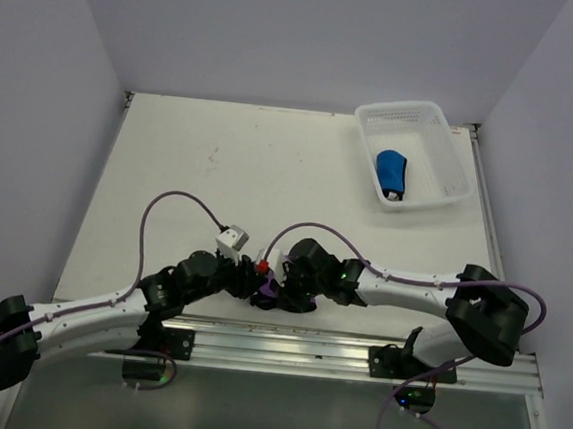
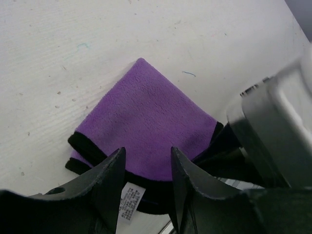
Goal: Roll the towels
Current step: Roll the towel
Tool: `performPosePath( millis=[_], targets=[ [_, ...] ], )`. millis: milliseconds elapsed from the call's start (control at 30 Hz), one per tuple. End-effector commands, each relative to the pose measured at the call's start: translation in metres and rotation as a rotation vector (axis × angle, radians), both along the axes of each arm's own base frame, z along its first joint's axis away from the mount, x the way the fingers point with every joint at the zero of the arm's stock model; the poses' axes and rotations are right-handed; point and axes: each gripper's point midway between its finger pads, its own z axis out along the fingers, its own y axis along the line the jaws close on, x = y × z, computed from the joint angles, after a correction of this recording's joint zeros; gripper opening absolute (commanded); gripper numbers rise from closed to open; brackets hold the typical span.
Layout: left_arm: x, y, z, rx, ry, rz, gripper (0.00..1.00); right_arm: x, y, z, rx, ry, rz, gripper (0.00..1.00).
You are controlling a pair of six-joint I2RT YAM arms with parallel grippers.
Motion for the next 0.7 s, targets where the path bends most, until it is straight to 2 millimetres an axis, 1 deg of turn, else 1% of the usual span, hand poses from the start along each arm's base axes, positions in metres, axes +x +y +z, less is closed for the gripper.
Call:
performPosePath(
  millis=[0,33,67,133,167,233,300,333,367,400,467,600,667],
  targets=[
    [-0.009,-0.011,0.014,-0.089,-0.027,-0.052,0.47,-0.001,0.013,0.016,0.084,0.097,0.027,0.0],
    [-0.012,-0.012,0.014,-0.093,-0.032,-0.063,0.47,-0.002,0.014,0.018,0.093,0.118,0.039,0.0],
    [-0.013,-0.014,0.018,-0.111,-0.046,-0.071,0.47,-0.002,0.016,0.016,0.083,0.129,0.044,0.0],
    [-0.019,-0.017,0.018,-0.118,-0.059,-0.101,0.5,-0.003,0.018,0.015,0.073,0.148,0.057,0.0],
    [-0.02,-0.019,0.022,-0.133,-0.074,-0.113,0.51,-0.004,0.02,0.016,0.069,0.16,0.068,0.0],
    [-0.026,-0.023,0.02,-0.127,-0.087,-0.143,0.53,-0.005,0.022,0.012,0.053,0.18,0.08,0.0],
    [-0.031,-0.027,0.012,-0.089,-0.082,-0.164,0.54,-0.007,0.023,0.011,0.052,0.194,0.096,0.0],
    [-0.029,-0.027,0.013,-0.069,-0.095,-0.153,0.54,-0.007,0.023,0.01,0.047,0.198,0.1,0.0],
    [-0.03,-0.027,0.006,-0.036,-0.083,-0.152,0.55,-0.008,0.023,0.011,0.051,0.201,0.114,0.0],
    [-0.033,-0.03,0.008,-0.033,-0.088,-0.167,0.55,-0.009,0.023,0.012,0.054,0.201,0.122,0.0],
    [-0.032,-0.028,0.008,-0.015,-0.093,-0.15,0.56,-0.008,0.02,0.014,0.058,0.191,0.136,0.0],
    [-0.037,-0.025,0.006,-0.015,-0.097,-0.158,0.57,-0.006,0.015,0.02,0.088,0.216,0.142,0.0],
    [-0.039,-0.025,0.009,-0.029,-0.108,-0.168,0.57,-0.005,0.012,0.022,0.097,0.229,0.141,0.0]
  ],
)
